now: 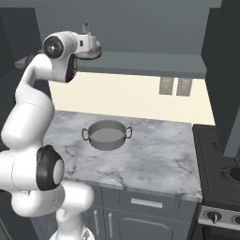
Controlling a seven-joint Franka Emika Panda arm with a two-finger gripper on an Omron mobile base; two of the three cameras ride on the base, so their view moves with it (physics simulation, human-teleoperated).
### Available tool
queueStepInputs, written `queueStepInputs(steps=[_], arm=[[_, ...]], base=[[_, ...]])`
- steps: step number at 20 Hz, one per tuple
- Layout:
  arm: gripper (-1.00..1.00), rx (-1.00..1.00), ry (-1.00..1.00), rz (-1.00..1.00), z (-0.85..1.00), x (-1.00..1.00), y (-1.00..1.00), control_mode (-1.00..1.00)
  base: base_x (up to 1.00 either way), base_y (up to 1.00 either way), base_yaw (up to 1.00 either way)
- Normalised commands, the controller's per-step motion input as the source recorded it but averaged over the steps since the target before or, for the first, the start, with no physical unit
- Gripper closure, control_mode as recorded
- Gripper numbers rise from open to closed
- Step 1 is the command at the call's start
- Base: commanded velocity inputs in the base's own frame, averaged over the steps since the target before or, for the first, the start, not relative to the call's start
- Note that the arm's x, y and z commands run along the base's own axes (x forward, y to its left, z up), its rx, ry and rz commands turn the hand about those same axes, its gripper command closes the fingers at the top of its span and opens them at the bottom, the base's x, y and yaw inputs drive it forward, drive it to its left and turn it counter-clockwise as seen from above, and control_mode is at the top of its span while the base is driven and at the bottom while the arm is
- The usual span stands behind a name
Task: Pick the kettle from the cabinet and place it on a stove burner. Then pick the pot from the counter and place it on another stove burner. Finally, turn both burners on.
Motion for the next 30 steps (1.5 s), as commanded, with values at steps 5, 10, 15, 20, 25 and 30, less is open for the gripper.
queueStepInputs(steps=[5, 10, 15, 20, 25, 30], arm=[[-1.0, 0.0, 0.0, 0.0, 0.0, 0.29, 0.0, -1.0], [-1.0, 0.0, 0.0, 0.0, 0.0, 0.28, 0.0, -1.0], [-1.0, 0.0, 0.0, 0.0, 0.0, 0.29, 0.01, -1.0], [-1.0, 0.0, 0.0, 0.0, 0.0, 0.26, 0.06, -1.0], [-1.0, 0.0, 0.0, 0.0, 0.0, 0.25, 0.04, -1.0], [-1.0, 0.0, 0.0, 0.0, 0.0, 0.25, 0.03, -1.0]], base=[[0.0, 0.0, 0.0], [0.0, 0.0, 0.0], [0.0, 0.0, 0.0], [0.0, 0.0, 0.0], [0.0, 0.0, 0.0], [0.0, 0.0, 0.0]])
